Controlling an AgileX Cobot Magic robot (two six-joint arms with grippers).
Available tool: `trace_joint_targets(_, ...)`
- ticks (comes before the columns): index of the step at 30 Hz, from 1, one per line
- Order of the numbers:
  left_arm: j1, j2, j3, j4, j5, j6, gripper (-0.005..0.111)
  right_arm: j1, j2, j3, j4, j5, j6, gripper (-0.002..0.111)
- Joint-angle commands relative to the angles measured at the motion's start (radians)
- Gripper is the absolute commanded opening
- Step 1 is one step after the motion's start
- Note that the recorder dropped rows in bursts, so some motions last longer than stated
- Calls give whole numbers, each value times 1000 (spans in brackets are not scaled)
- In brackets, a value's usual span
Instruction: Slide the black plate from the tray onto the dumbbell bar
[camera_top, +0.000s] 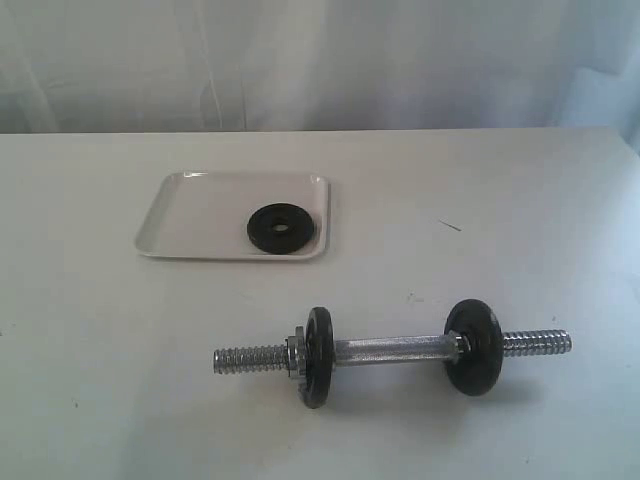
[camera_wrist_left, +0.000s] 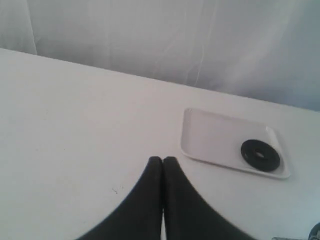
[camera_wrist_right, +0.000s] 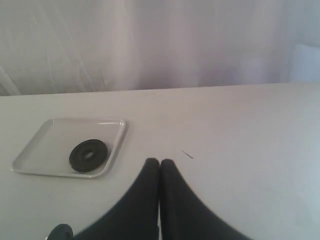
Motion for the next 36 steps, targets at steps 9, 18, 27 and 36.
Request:
trace_joint_targets(9,-1,336,-142,-11,42,122,0,4,209,-56,54,17,-21,12)
trace_joint_targets(18,-1,559,-191,-12,34,140,0,4,304,-56,201,-16,-157,65)
trace_joint_targets(27,-1,712,-191,-12,16,168,0,4,420,-56,423,172,-147,66)
trace_joint_targets(36,-1,810,-191,-95,25,260,0,8,559,-99,418,297,-60,66)
